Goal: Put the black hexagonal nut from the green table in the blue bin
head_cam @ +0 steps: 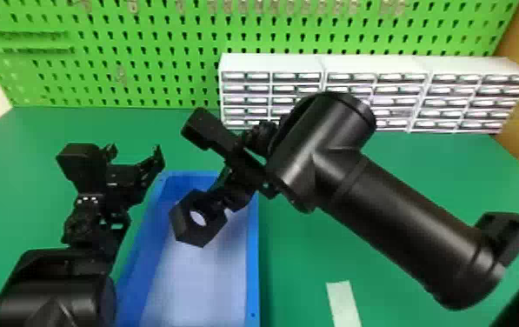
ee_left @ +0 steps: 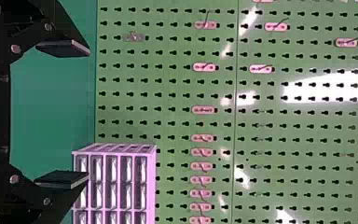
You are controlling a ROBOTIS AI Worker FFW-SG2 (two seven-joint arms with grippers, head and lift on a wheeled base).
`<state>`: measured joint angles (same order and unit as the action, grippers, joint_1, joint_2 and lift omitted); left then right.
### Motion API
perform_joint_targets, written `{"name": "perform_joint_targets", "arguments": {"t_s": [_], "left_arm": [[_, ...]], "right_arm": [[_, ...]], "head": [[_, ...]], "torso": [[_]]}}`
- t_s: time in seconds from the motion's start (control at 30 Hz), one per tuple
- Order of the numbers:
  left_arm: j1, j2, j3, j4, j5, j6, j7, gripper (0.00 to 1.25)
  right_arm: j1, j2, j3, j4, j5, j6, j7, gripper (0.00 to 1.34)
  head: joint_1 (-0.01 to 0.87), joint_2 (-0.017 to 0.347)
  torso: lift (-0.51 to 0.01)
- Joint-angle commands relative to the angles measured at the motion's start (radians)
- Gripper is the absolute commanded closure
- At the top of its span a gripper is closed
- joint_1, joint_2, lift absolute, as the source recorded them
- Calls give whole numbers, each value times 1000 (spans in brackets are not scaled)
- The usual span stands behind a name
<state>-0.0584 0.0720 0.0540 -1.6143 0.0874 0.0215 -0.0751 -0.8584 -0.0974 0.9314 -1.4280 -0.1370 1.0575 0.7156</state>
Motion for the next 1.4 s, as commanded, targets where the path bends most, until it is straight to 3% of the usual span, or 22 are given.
{"name": "perform_joint_targets", "arguments": {"t_s": [0.0,0.17,0.43,0.63,0.93,1.07,1.37], "left_arm": [[-1,0,0,-1,0,0,0,326],[-1,0,0,1,0,0,0,331],[-1,0,0,1,0,0,0,331],[-1,0,0,1,0,0,0,331],[-3,0,1,-1,2,0,0,331],[-3,-1,1,1,2,0,0,331],[-3,0,1,1,2,0,0,331]], "right_arm": [[-4,-1,29,17,-29,-14,-21,1133],[-4,-1,37,18,-30,-16,-31,1121],[-5,-4,38,21,-29,-16,-33,969],[-5,-4,38,23,-27,-16,-33,595],[-5,-4,35,26,-12,-16,-35,174],[-5,-5,35,27,-12,-16,-35,113],[-7,-7,35,31,-12,-21,-35,108]], "head": [[686,51],[686,51],[686,51],[686,51],[686,51],[686,51],[686,51]], "torso": [[-96],[-96],[-96],[-96],[-96],[-96],[-96]]}}
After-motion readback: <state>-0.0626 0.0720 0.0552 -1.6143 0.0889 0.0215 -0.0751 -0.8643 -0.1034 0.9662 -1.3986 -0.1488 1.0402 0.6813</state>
